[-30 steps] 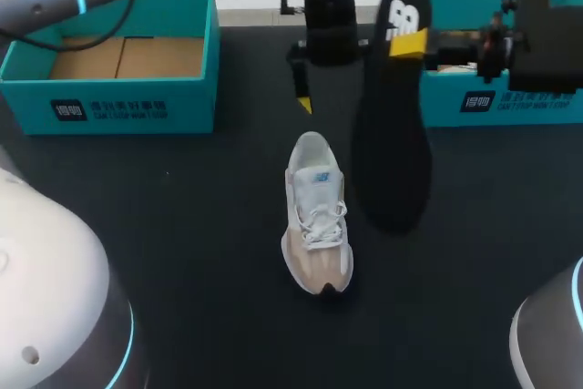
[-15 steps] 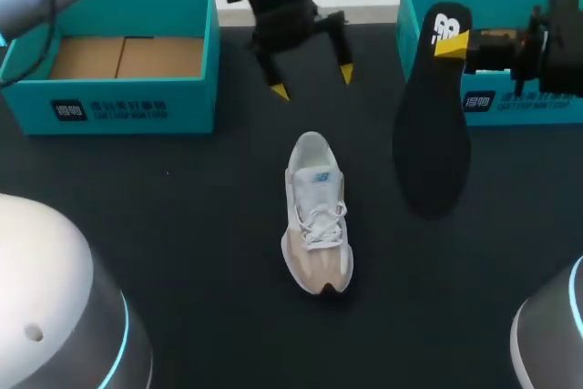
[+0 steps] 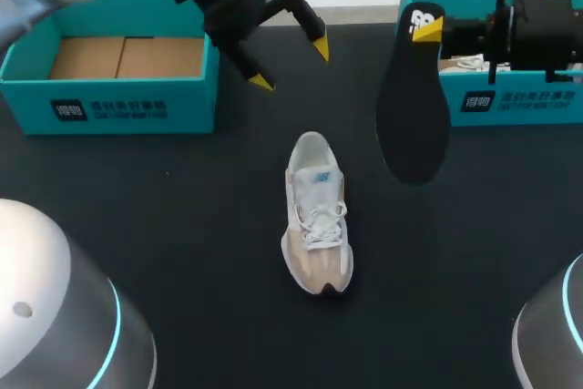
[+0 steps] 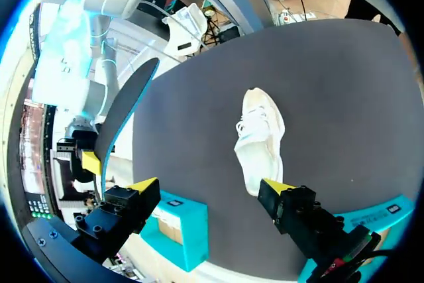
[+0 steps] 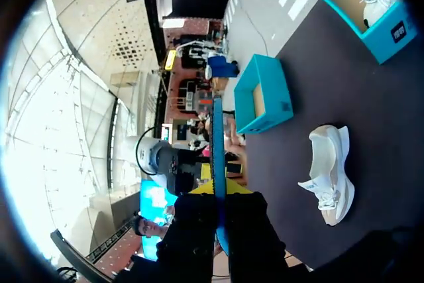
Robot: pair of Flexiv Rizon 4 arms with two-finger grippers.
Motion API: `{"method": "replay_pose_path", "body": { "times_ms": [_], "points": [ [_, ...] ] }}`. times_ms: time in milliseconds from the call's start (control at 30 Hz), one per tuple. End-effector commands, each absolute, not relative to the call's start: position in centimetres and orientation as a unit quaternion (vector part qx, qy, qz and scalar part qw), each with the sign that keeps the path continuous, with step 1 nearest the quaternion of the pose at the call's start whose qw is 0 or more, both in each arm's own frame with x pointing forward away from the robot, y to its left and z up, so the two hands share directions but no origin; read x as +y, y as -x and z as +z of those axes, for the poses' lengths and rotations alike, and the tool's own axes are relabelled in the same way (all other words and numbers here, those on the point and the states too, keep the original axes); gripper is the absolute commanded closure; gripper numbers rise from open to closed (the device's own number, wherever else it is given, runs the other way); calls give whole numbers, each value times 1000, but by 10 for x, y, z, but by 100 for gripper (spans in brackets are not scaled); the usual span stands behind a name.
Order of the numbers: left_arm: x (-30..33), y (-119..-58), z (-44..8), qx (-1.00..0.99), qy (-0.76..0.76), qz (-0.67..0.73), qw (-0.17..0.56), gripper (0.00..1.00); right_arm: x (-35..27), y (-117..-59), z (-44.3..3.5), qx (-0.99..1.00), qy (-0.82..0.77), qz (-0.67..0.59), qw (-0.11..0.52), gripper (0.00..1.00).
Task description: Take the shoe out of the shoebox, open the shoe tongue, remove and reinsert the insole, then place the shoe into the shoebox
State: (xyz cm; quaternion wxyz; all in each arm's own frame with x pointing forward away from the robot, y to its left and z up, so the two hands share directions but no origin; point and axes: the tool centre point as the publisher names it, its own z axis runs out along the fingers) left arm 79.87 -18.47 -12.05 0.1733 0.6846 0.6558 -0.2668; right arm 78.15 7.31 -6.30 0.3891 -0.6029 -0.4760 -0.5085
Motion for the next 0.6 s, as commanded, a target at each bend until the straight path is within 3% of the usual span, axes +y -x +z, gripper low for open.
{"method": "replay_pose_path", "body": {
  "times_ms": [33, 300, 600],
  "points": [
    [-181, -794, -124, 648, -667, -297, 218, 0, 76, -793, -63, -485, 598, -499, 398, 100],
    [-183, -791, -129, 645, -653, -331, 219, 0, 76, -793, -63, -485, 598, -499, 398, 100],
    [-189, -777, -106, 598, -610, -405, 327, 0, 87, -819, -63, -467, 603, -494, 418, 100]
  ]
}}
